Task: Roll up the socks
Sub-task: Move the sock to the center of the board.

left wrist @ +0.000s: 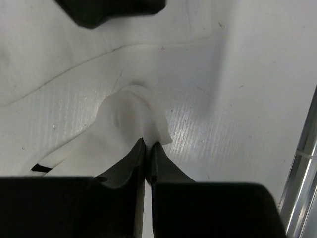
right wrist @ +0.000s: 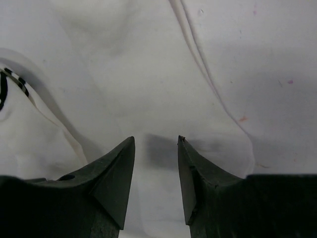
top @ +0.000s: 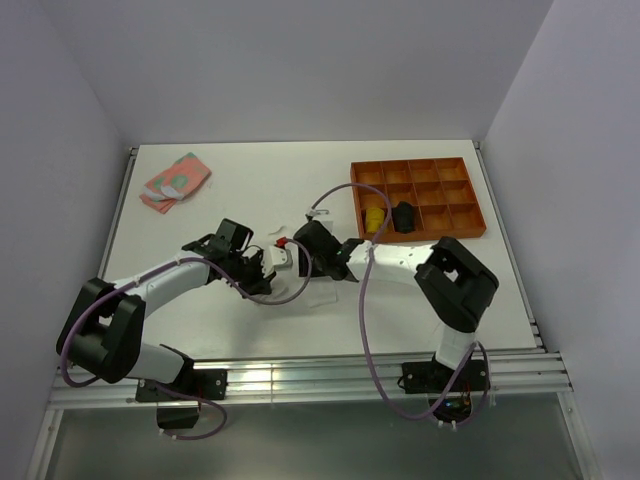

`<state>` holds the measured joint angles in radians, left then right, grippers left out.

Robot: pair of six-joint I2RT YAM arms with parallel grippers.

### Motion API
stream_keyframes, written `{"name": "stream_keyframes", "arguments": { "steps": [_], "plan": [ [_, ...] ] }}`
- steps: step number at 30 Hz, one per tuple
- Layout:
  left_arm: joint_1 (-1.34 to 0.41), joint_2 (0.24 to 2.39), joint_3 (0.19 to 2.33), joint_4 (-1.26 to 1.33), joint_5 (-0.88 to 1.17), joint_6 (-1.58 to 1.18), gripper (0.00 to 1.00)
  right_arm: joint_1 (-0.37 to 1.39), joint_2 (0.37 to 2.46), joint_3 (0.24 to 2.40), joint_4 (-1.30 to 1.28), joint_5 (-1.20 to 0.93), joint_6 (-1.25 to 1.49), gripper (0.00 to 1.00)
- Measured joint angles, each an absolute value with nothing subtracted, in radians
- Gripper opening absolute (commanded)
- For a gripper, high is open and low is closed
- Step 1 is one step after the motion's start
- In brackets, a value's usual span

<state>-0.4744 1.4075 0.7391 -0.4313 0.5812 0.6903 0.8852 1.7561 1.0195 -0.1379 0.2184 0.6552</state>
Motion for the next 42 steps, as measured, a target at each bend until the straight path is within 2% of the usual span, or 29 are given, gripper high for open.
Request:
{"name": "stream_keyframes", "arguments": {
  "steps": [7, 26, 35, 42],
  "plan": [
    [-0.475, 1.411, 0.739, -0.400, 0.619, 0.683, 0.00, 0.865, 1.852, 1.098, -0.187, 0.222, 0.710, 0.45],
    [-0.538, 1.518, 0.742, -0.403, 0.677, 0.741, 0.00, 0.667, 1.872, 1.143, -0.173, 0.179, 0.665, 0.46],
    [-0.524, 1.525, 0.790, -0.530, 0.756, 0.812, 0.00, 0.664, 1.647, 0.957, 0.067, 0.104, 0.638, 0.51],
    [-0.437, 1.707, 0.970, -0.757, 0.866, 0.936, 0.00, 0.728, 1.493, 0.742, 0.278, 0.086, 0.622, 0.52]
  ]
}}
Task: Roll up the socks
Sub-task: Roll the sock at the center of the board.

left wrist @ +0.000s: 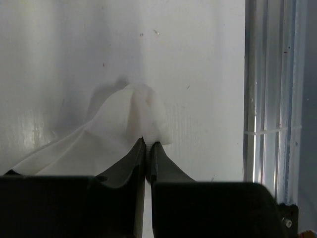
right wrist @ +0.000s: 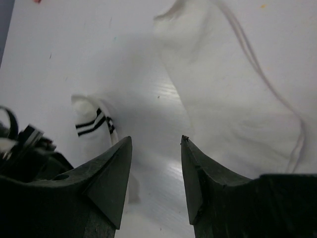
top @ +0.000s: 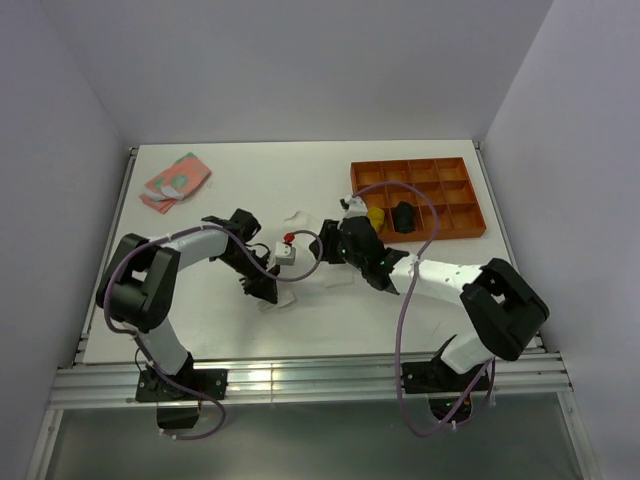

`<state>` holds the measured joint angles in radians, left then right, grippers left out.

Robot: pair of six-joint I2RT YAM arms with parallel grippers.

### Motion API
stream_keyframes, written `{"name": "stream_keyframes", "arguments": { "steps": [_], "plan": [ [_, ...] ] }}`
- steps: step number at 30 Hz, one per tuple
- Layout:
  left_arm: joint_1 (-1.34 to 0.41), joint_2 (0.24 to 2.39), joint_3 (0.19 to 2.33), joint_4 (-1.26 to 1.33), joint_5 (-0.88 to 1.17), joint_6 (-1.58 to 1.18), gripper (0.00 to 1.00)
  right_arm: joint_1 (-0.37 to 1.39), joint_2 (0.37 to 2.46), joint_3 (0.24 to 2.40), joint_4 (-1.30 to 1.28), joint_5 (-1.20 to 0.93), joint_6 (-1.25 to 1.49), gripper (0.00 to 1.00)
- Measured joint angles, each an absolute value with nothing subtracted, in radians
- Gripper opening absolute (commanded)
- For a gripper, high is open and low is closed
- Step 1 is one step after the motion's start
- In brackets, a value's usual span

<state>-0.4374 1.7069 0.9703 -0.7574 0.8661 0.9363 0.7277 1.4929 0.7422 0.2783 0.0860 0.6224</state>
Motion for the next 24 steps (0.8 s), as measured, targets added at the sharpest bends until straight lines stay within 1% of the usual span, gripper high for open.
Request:
{"name": "stream_keyframes", "arguments": {
  "steps": [5, 10, 15, 19, 24],
  "plan": [
    [-0.382, 1.781, 0.990, -0.868, 0.893, 1.011, 0.00, 0.795, 1.486, 0.662, 0.381, 0.055, 0.567, 0.53],
    [-0.378, 1.811, 1.005, -0.954, 0.916, 1.066, 0.00, 0.903, 1.504, 0.652, 0.474, 0.024, 0.476, 0.54],
    [-0.362, 1.853, 1.025, -1.029, 0.945, 1.132, 0.00, 0.975, 1.576, 0.649, 0.572, -0.014, 0.425, 0.54],
    [-0.343, 1.875, 1.026, -1.071, 0.945, 1.166, 0.00, 0.992, 1.617, 0.649, 0.605, -0.019, 0.398, 0.53],
    [-0.334, 1.906, 1.030, -1.106, 0.945, 1.206, 0.00, 1.057, 1.635, 0.651, 0.601, 0.007, 0.376, 0.53]
  ]
}}
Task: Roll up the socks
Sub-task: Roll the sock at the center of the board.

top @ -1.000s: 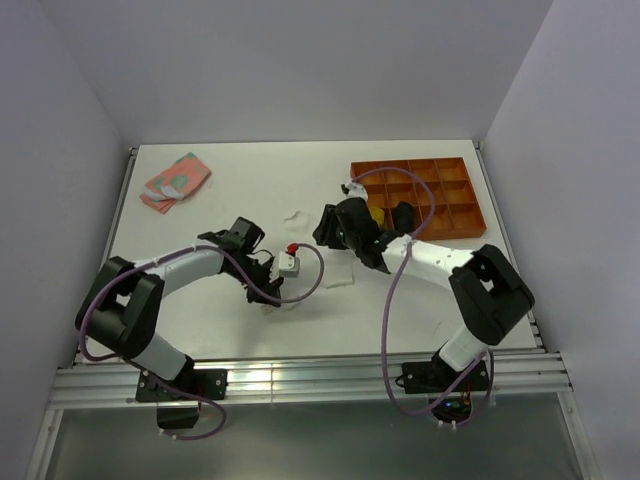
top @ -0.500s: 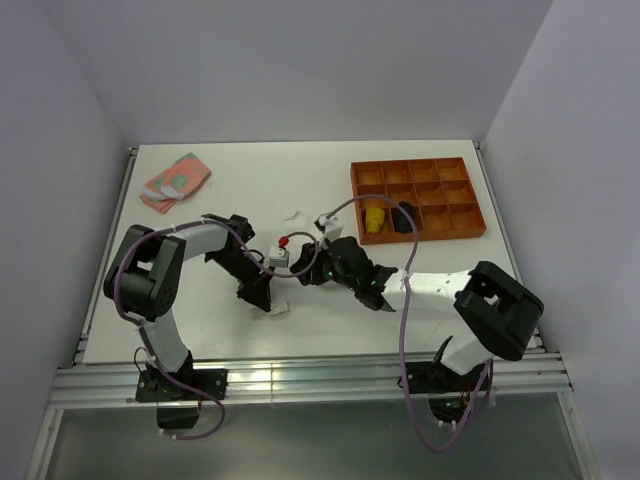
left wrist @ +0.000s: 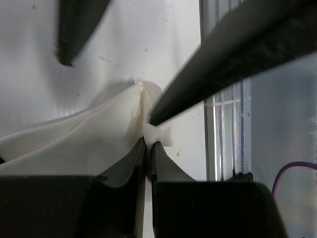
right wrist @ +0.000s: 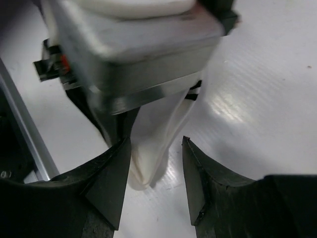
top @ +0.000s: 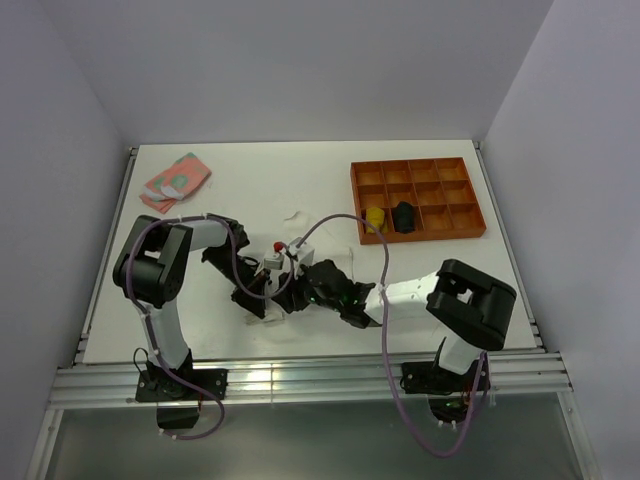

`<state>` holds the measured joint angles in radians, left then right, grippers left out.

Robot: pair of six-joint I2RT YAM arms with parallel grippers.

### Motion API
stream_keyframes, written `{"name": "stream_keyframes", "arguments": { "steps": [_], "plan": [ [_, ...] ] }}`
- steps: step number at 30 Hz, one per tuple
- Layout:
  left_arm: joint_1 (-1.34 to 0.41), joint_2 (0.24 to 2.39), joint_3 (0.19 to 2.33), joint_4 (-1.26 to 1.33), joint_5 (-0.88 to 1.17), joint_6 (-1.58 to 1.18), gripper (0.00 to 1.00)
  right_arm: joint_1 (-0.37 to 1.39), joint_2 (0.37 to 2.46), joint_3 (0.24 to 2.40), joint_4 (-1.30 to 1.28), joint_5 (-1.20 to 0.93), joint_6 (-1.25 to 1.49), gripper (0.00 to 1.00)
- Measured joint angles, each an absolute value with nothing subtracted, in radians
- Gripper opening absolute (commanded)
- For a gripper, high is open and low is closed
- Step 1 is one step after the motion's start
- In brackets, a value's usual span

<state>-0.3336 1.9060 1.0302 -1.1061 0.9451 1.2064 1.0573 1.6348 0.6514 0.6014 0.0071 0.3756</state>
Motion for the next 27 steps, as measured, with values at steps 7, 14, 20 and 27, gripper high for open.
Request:
{"name": "stream_keyframes", "arguments": {
  "steps": [7, 14, 20, 27],
  "plan": [
    [-0.335, 1.928, 1.035, -1.115, 0.942, 1.218, 0.00, 1.093, 1.572, 0.550, 0.627, 0.028, 0.369, 0.53],
    [-0.334, 1.929, 1.036, -1.114, 0.946, 1.212, 0.00, 1.113, 1.449, 0.473, 0.625, 0.035, 0.368, 0.53],
    [-0.334, 1.929, 1.051, -1.116, 0.948, 1.213, 0.00, 1.208, 1.495, 0.530, 0.590, 0.090, 0.337, 0.52],
    [-0.334, 1.948, 1.060, -1.126, 0.948, 1.213, 0.00, 1.250, 1.557, 0.571, 0.561, 0.152, 0.291, 0.52]
  ]
}}
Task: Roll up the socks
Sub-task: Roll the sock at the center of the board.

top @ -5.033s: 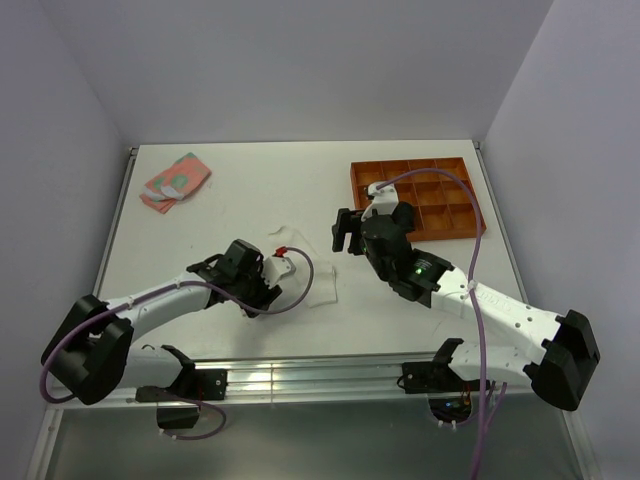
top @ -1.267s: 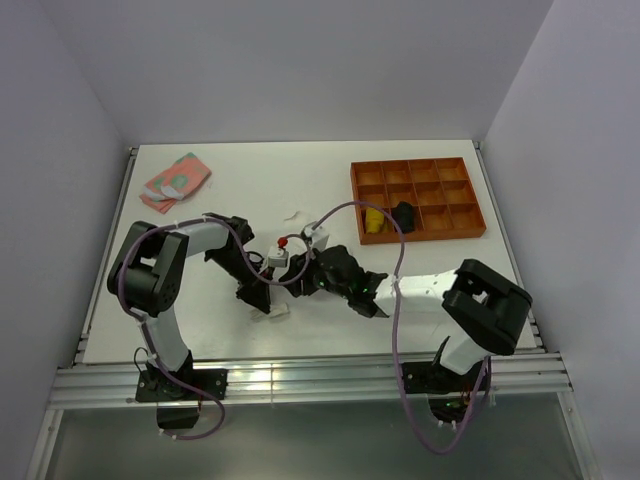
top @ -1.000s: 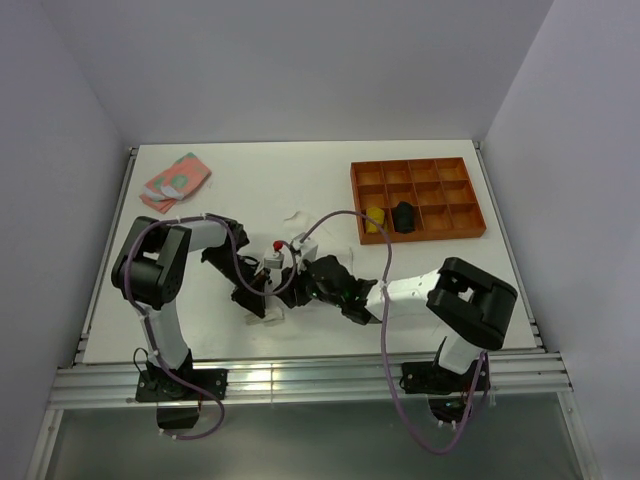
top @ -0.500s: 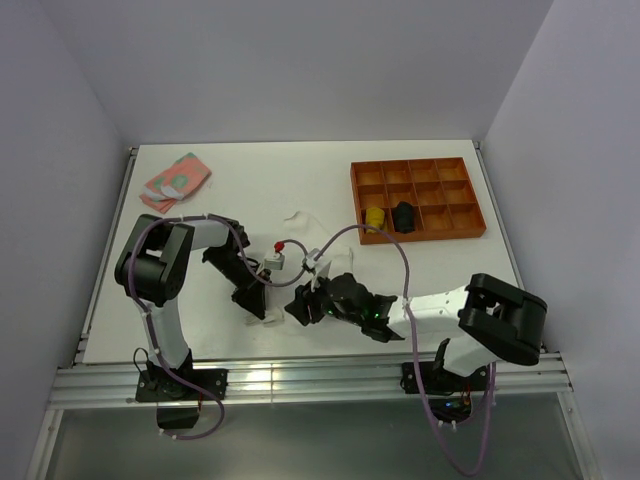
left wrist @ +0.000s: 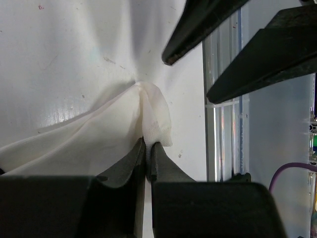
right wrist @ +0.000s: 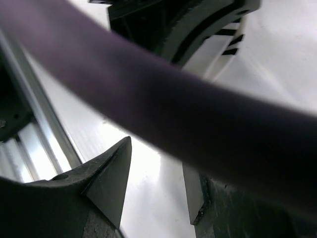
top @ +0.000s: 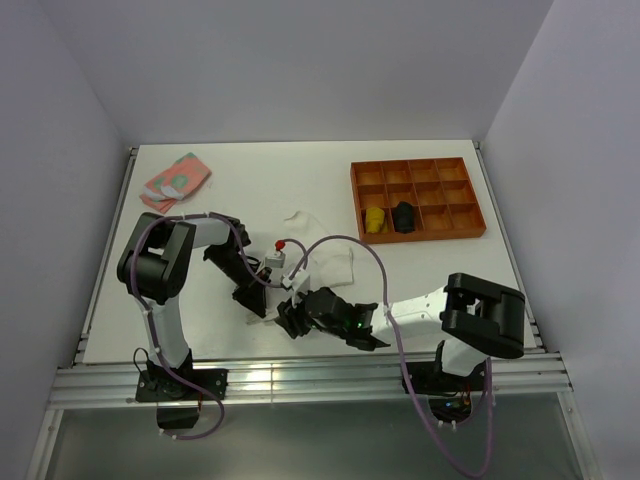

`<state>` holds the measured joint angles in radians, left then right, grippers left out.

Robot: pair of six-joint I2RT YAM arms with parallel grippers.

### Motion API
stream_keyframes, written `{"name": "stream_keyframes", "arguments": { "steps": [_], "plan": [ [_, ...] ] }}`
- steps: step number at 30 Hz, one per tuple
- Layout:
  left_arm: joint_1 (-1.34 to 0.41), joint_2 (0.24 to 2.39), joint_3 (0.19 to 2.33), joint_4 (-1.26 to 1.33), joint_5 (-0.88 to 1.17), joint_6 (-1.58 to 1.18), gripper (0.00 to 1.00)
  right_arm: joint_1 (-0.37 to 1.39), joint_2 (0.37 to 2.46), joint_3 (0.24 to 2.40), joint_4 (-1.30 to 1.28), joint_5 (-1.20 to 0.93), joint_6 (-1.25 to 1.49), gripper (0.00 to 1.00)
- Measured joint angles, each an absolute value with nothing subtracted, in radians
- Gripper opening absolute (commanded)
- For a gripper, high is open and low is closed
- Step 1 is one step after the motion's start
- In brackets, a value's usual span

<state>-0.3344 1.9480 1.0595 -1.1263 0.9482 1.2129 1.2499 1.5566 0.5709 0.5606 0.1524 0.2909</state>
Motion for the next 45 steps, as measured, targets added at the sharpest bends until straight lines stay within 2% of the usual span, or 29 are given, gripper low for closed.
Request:
{"name": "stream_keyframes", "arguments": {
  "steps": [27, 45],
  "plan": [
    [-0.332, 1.995, 1.087, -1.168, 0.945, 1.219, 0.00, 1.268, 1.712, 0.714, 0.452, 0.221, 0.156, 0.54],
    [-0.331, 2.019, 1.100, -1.183, 0.944, 1.224, 0.00, 1.270, 1.763, 0.748, 0.462, 0.218, 0.139, 0.48]
  ]
}}
